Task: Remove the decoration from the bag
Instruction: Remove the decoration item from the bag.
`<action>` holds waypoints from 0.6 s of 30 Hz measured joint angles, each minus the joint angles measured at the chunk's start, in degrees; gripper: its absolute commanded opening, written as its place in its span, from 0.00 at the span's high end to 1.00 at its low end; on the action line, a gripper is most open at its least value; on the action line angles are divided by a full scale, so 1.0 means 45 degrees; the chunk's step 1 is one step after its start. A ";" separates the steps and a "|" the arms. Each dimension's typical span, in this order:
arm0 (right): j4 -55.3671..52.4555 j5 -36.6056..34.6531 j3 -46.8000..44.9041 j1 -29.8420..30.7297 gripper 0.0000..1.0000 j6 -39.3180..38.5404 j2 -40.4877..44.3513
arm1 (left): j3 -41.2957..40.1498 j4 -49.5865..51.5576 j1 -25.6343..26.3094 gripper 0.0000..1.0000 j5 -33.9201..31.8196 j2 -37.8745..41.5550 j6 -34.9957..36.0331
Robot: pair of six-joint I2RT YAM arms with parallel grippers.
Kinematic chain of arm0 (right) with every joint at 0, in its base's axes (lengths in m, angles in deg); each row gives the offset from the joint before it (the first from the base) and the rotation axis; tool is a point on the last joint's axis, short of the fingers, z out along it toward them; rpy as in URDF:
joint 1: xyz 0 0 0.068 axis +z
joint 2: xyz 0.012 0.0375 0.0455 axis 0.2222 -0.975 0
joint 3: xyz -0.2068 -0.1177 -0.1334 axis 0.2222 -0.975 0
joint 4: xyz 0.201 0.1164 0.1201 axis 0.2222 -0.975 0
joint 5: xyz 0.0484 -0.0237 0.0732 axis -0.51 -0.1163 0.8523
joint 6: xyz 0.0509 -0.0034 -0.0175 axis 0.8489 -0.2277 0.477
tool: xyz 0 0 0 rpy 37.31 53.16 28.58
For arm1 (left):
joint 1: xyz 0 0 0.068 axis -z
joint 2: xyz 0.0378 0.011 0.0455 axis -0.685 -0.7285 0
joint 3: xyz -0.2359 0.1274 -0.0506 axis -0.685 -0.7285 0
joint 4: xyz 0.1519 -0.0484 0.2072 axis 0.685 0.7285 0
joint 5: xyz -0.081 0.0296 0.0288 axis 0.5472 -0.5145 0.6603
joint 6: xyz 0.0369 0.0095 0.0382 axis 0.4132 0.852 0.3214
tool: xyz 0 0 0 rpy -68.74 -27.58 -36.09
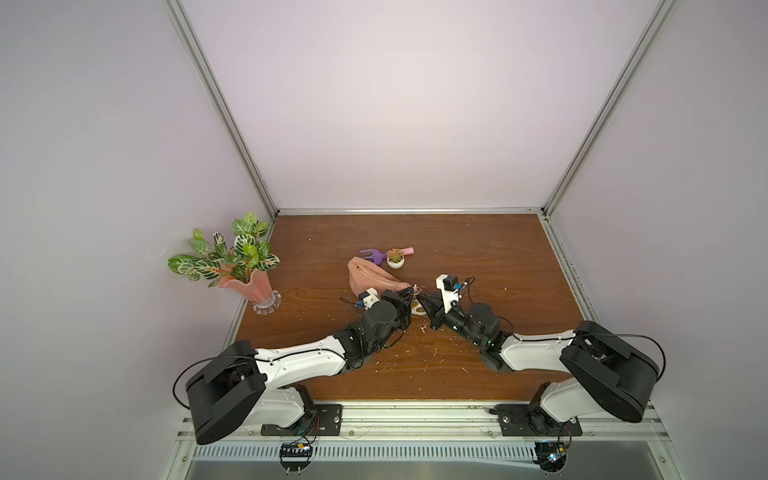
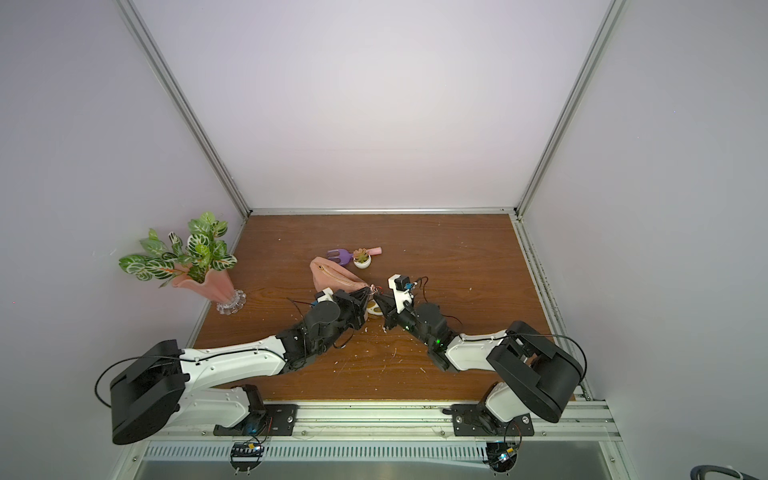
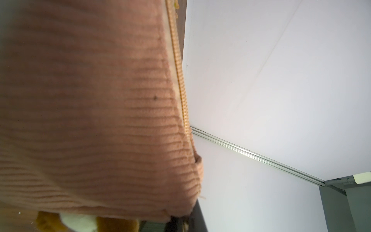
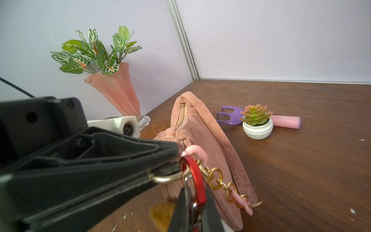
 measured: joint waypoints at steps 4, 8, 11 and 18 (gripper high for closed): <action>-0.0005 0.0413 0.0000 -0.0136 1.00 0.0136 0.0010 | 0.0000 0.0010 0.0005 1.00 0.0029 0.0000 0.0010; -0.0525 0.0908 0.0335 -0.0301 1.00 0.0121 0.0005 | 0.0136 0.0253 -0.0005 1.00 -0.0165 -0.0102 0.0121; -0.1331 0.1030 0.0831 -0.0413 1.00 -0.0058 -0.0010 | 0.0525 0.0889 -0.0039 1.00 -0.0578 -0.0155 0.0549; -0.2686 0.1370 0.1341 -0.0510 1.00 -0.0894 -0.0010 | 0.1370 0.2885 -0.0044 1.00 -0.1088 -0.0155 0.2288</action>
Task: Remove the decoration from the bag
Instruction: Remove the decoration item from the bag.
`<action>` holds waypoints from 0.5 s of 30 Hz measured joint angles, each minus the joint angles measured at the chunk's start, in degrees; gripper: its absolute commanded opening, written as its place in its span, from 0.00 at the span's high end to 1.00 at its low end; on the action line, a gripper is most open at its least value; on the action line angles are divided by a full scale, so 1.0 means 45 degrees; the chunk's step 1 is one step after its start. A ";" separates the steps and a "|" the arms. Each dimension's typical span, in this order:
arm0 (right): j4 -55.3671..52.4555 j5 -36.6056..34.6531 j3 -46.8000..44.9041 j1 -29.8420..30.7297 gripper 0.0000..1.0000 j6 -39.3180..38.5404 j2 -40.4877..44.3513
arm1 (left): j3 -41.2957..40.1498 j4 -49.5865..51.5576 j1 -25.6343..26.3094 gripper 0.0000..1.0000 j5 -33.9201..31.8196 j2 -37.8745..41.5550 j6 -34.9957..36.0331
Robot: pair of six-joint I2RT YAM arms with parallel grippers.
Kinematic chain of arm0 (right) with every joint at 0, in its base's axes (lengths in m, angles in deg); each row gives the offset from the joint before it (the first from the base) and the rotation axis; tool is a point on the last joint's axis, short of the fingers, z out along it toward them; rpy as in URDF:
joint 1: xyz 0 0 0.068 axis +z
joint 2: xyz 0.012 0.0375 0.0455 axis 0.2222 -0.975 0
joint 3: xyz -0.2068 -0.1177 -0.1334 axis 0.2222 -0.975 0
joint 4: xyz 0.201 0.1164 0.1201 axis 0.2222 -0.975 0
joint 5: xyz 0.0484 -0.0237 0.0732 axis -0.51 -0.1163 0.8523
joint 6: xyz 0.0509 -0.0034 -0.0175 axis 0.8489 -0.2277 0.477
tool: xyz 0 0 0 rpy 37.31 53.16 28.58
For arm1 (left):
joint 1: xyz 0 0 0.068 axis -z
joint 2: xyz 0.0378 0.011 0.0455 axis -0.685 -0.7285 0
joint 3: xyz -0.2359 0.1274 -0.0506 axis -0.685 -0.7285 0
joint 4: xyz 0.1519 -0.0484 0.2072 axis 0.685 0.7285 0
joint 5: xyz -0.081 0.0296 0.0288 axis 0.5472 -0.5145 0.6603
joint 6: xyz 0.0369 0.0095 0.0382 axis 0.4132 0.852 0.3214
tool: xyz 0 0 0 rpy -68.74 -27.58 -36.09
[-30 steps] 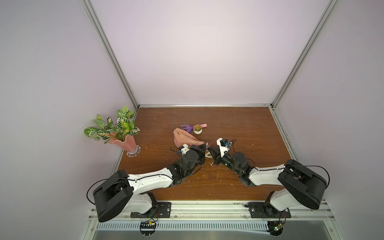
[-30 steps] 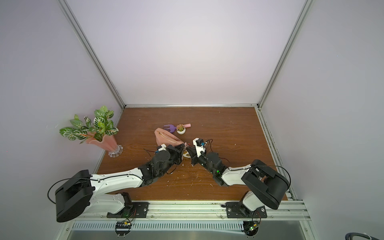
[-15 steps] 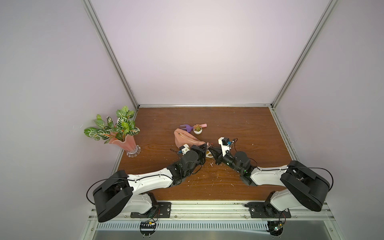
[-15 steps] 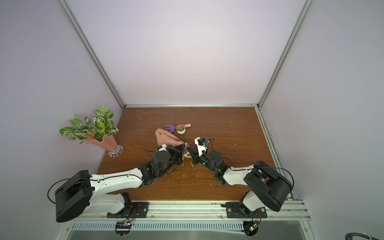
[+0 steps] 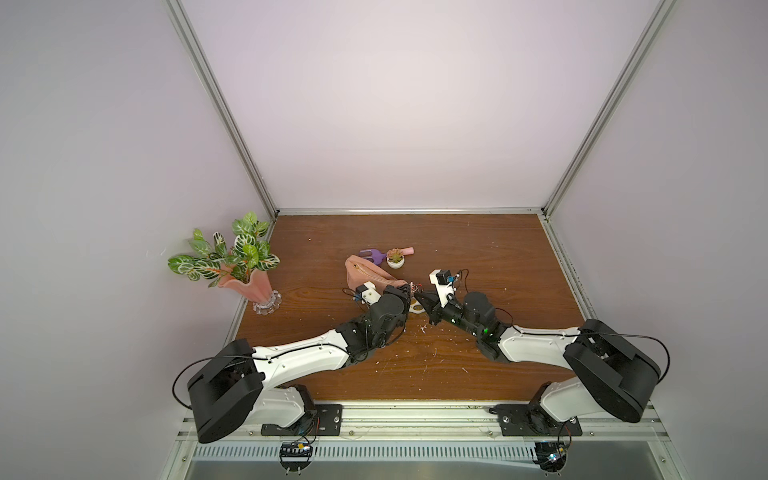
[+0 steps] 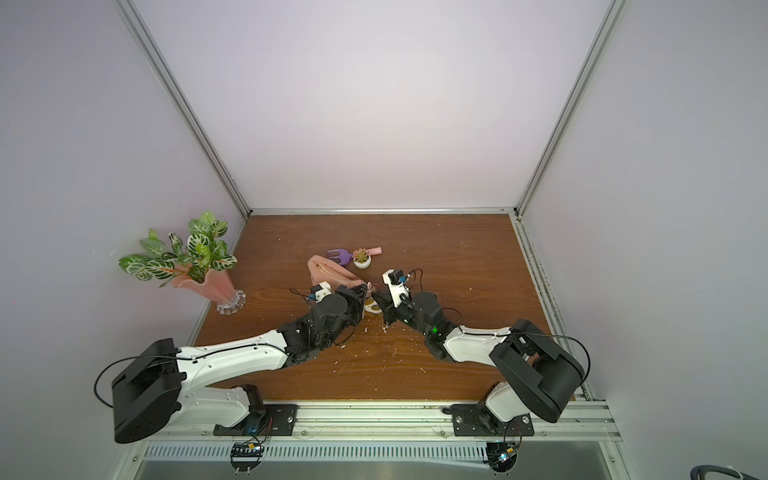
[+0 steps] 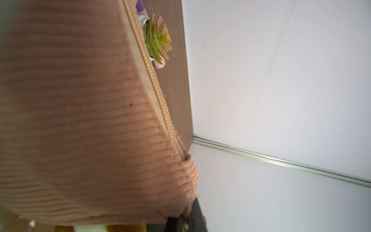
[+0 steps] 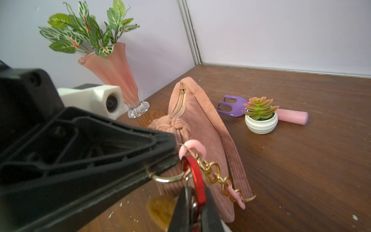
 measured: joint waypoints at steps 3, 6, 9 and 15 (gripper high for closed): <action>-0.0559 0.0199 0.0282 -0.0039 1.00 -0.0301 0.0000 | 0.0355 0.0748 -0.0005 1.00 -0.0248 0.0000 0.0767; -0.0816 0.0248 0.0452 -0.0063 1.00 -0.0505 0.0000 | 0.0559 0.1122 -0.0005 1.00 -0.0413 0.0000 0.1370; -0.0967 0.0316 0.0471 -0.0068 1.00 -0.0568 -0.0005 | 0.0573 0.1239 0.0000 1.00 -0.0437 -0.0010 0.1880; -0.1307 0.0350 0.0670 -0.0160 1.00 -0.0520 -0.0121 | 0.0865 0.1384 -0.0005 1.00 -0.0612 -0.0437 0.2613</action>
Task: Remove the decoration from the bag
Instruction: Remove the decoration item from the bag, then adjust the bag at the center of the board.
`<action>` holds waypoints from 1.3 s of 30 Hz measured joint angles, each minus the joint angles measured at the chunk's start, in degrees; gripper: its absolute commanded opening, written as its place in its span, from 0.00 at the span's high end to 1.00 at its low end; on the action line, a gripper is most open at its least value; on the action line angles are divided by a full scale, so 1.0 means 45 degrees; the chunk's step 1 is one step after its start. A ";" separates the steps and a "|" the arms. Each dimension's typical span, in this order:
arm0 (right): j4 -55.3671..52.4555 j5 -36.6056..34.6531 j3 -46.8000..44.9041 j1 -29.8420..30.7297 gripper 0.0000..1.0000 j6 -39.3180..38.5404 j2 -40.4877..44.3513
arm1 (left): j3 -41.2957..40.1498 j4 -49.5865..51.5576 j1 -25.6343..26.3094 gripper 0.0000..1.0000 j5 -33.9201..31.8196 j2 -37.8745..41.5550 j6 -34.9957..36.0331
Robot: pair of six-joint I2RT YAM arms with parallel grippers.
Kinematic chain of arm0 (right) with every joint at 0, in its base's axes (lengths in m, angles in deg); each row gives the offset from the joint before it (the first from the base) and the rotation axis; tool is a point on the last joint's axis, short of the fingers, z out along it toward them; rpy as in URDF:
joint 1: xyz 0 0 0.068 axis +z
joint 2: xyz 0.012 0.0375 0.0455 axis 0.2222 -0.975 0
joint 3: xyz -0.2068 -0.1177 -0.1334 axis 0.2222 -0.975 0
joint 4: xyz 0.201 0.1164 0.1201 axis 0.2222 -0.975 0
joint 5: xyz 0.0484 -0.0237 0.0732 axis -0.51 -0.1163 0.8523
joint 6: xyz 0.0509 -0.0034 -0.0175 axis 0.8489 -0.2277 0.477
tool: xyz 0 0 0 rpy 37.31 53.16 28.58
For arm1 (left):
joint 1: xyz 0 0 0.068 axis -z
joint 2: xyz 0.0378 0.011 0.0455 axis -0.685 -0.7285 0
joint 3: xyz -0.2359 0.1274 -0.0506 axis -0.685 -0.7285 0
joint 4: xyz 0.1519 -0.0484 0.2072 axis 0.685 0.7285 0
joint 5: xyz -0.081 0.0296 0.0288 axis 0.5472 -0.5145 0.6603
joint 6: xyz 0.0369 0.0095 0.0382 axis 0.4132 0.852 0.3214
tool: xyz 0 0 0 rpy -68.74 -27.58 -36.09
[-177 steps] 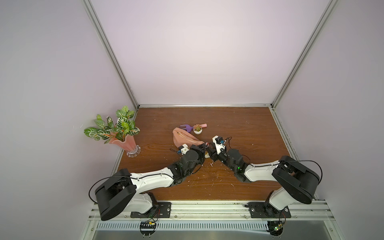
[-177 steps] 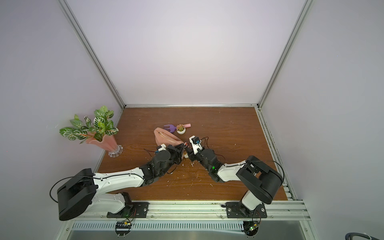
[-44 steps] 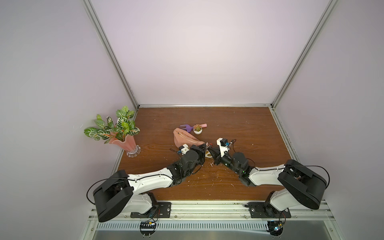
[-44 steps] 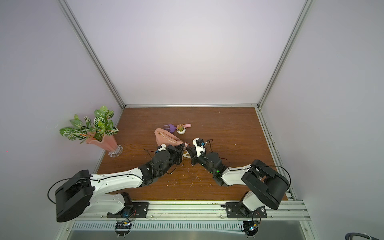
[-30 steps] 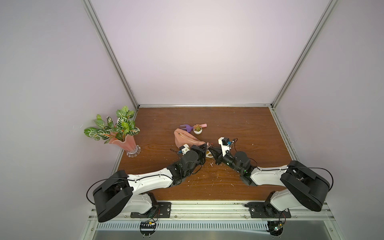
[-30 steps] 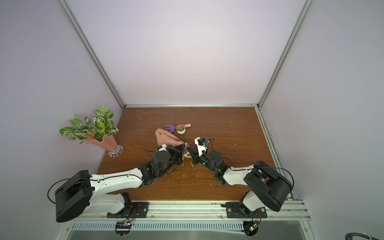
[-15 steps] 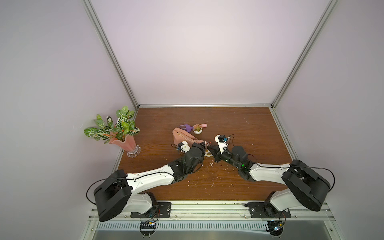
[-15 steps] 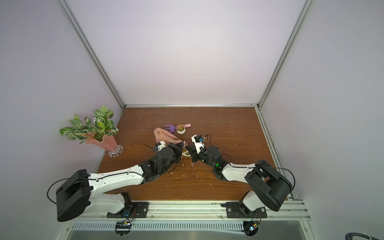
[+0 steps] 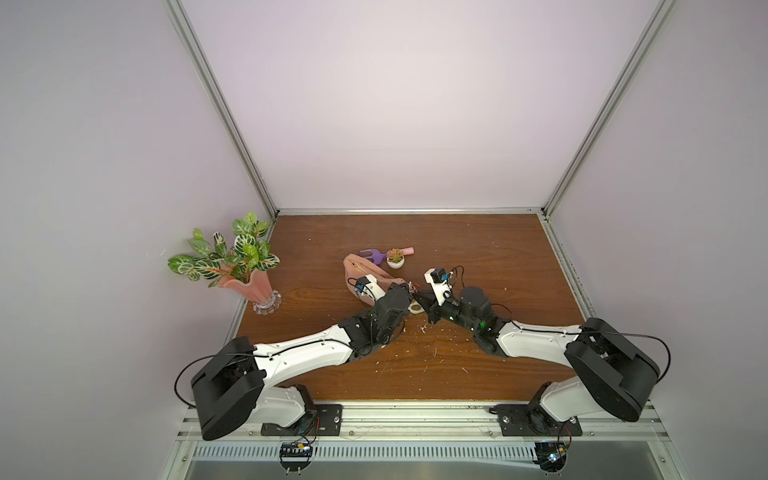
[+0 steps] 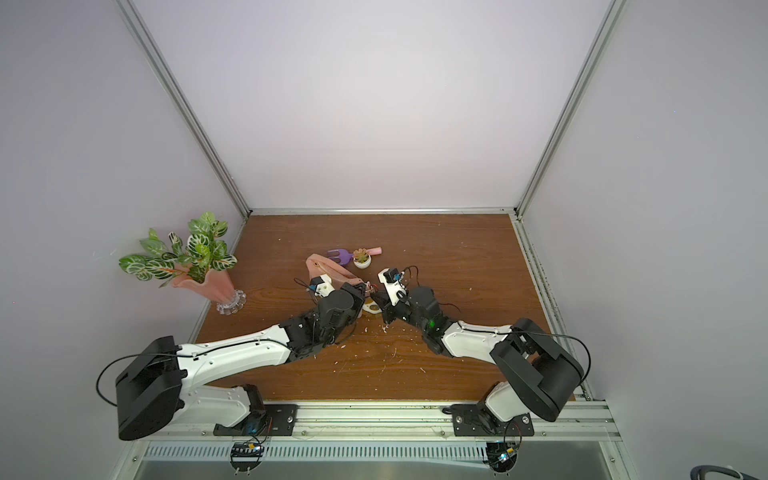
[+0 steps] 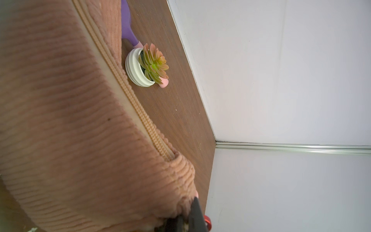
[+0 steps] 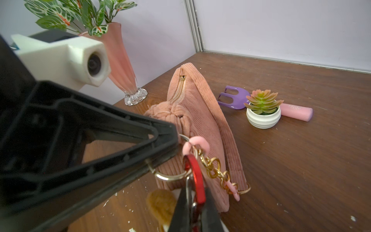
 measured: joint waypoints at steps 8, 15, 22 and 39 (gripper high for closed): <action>0.0738 -0.0102 0.0578 -0.0330 1.00 0.0559 -0.0398 | 0.0112 0.0340 -0.0141 1.00 -0.0180 -0.1122 0.0442; 0.1909 -0.0151 0.0622 -0.0350 1.00 0.0743 -0.0403 | 0.0058 0.0364 -0.0141 1.00 -0.0199 -0.1345 0.0534; 0.2113 -0.0636 -0.0792 -0.0452 1.00 0.0884 0.0204 | -0.0622 -0.0510 -0.0141 1.00 -0.0092 -0.0967 0.0398; -0.1209 -0.2161 -0.3070 -0.0699 1.00 0.1073 0.5421 | -0.0437 -0.3570 0.0374 1.00 0.0787 -0.2467 -0.1579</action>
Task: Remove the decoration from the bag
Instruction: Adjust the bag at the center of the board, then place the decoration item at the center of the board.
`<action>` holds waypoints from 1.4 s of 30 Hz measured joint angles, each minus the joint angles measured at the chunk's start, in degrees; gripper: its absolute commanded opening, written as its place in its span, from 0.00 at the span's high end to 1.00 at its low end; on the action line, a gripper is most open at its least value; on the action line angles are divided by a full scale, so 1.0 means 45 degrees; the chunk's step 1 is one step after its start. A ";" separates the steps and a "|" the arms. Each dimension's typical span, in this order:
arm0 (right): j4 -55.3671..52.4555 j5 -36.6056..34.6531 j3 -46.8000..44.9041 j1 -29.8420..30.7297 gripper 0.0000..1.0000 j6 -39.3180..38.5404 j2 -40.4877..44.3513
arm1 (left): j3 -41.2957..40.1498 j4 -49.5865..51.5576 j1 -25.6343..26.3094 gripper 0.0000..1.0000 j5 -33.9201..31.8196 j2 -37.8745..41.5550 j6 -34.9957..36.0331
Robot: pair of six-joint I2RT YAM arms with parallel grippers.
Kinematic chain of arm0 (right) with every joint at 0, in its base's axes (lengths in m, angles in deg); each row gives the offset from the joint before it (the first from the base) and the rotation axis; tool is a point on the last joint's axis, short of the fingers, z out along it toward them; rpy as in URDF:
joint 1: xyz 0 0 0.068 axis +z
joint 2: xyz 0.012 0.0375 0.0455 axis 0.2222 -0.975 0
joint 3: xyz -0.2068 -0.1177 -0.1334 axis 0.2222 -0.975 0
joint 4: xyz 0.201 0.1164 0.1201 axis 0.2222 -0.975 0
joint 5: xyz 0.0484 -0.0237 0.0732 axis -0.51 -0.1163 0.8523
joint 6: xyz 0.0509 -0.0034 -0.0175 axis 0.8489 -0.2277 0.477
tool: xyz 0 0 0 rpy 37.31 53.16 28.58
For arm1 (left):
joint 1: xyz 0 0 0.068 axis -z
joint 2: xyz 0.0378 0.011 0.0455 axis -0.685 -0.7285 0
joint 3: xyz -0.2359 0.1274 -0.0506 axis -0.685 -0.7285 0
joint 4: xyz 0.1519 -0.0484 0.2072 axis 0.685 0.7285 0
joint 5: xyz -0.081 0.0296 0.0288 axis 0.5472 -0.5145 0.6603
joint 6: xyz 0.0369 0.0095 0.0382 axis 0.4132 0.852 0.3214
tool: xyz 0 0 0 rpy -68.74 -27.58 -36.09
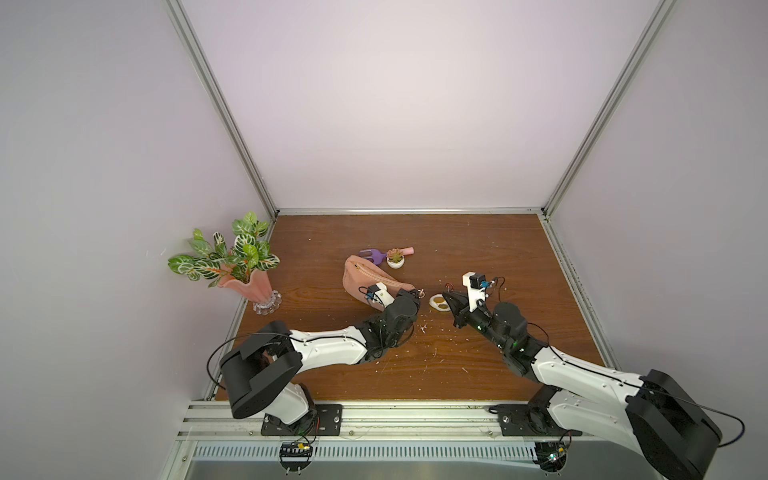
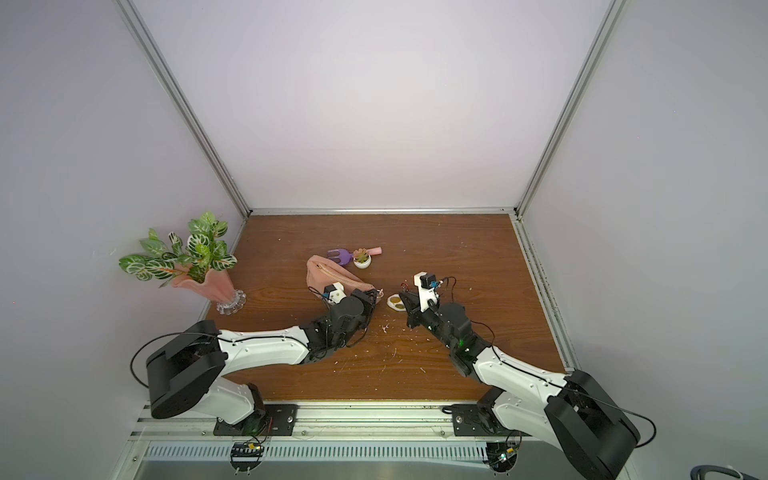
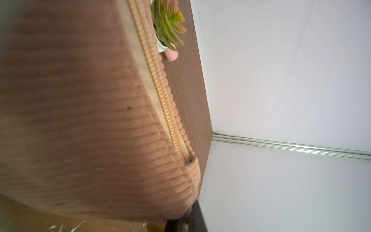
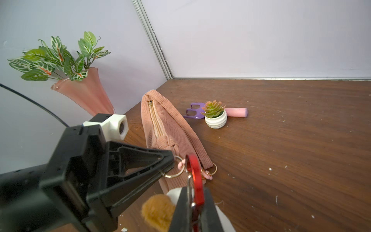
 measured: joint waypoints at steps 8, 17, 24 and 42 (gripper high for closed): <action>-0.1413 -0.0539 -0.0787 -0.0019 1.00 0.0160 0.1156 | 0.1719 -0.1015 -0.0126 0.86 0.0325 -0.1928 0.0083; -0.2317 -0.0986 -0.0918 -0.0078 1.00 0.0253 0.1234 | 0.1991 -0.1729 -0.0335 0.04 0.1350 -0.2200 0.0646; -0.2773 -0.1015 -0.0918 -0.0078 1.00 0.0296 0.1365 | 0.1948 -0.1549 -0.0393 0.00 0.2361 -0.1496 0.0991; -0.5532 -0.0884 0.0437 -0.0228 1.00 0.0486 0.1559 | 0.2409 0.0432 -0.0486 0.00 0.5051 0.0253 0.2380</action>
